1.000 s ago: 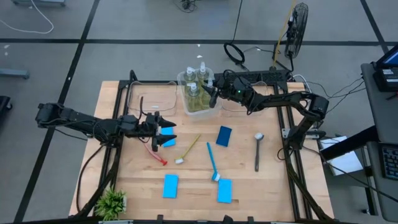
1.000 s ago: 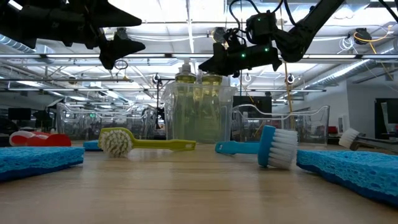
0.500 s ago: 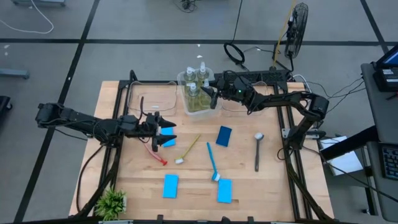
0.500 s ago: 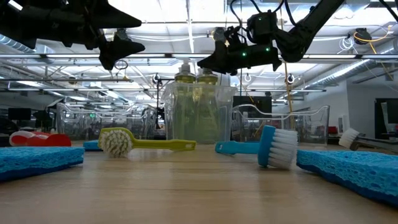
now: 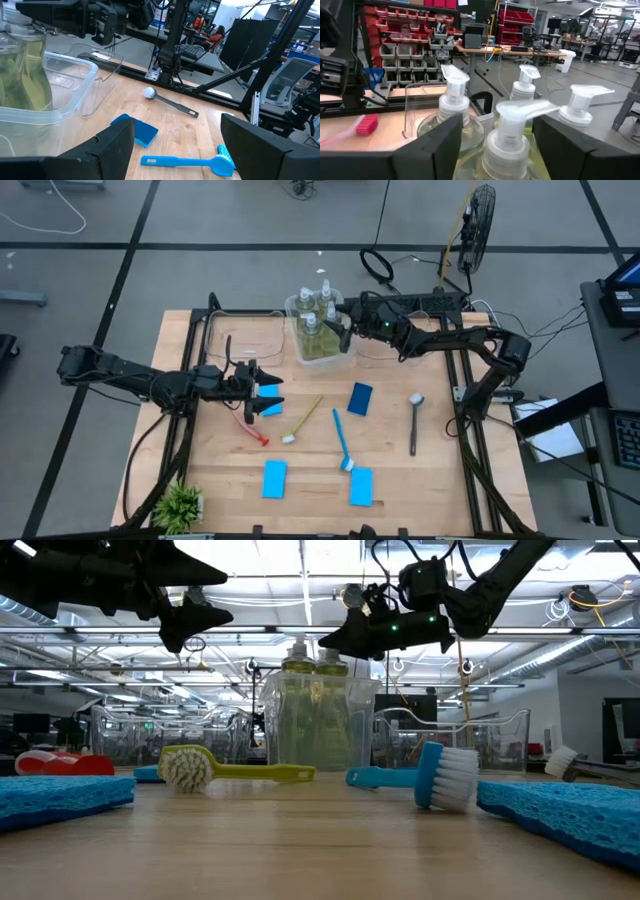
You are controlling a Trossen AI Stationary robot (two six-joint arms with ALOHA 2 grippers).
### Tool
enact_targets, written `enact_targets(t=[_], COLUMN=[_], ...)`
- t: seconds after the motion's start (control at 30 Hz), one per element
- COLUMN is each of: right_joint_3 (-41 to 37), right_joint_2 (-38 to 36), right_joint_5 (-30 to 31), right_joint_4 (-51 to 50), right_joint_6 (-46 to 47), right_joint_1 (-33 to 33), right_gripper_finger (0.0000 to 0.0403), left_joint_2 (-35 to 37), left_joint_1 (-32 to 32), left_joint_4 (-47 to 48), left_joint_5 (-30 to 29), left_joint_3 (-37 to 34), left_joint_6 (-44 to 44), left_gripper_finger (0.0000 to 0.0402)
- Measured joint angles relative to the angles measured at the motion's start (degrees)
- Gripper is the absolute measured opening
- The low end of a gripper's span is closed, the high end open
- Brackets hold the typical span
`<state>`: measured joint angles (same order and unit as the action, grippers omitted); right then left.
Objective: Pick & Place Kitchen Sink Supplies
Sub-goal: Put the green soap dispenser into the transparent white bin, then put the blue sponge into the left transparent bin
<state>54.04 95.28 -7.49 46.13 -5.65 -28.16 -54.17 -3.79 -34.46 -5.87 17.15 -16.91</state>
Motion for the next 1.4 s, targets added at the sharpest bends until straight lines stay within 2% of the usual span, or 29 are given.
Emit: enact_targets(t=[0.17,0.37,0.7,0.93,1.13,1.4], right_joint_3=[0.0,-0.02,-0.02,-0.02,-0.02,-0.02], right_joint_2=[-2.77,-6.92,-16.89,-25.26,-32.65,-40.81], right_joint_5=[0.24,3.37,3.23,3.21,4.64,4.46], right_joint_4=[-7.04,-16.26,-26.97,-41.96,-56.91,-73.86], right_joint_6=[-3.06,-7.37,-11.46,-11.56,-7.79,3.18], right_joint_1=[0.0,0.0,0.0,0.11,0.13,1.93], right_gripper_finger=[0.0251,0.0252,0.0251,0.0243,0.0242,0.0238], left_joint_2=[0.0,0.0,0.0,0.0,0.0,-0.02], left_joint_1=[0.0,0.0,0.01,0.01,0.02,0.07], left_joint_4=[0.0,0.0,-0.02,0.08,0.37,0.46], left_joint_5=[0.0,0.0,0.0,0.0,4.51,10.23], left_joint_3=[0.0,0.0,0.0,0.0,0.0,-1.66], left_joint_6=[0.0,-0.02,0.32,1.42,2.31,0.03], left_gripper_finger=[0.0296,0.0296,0.0296,0.0296,0.0296,0.0296])
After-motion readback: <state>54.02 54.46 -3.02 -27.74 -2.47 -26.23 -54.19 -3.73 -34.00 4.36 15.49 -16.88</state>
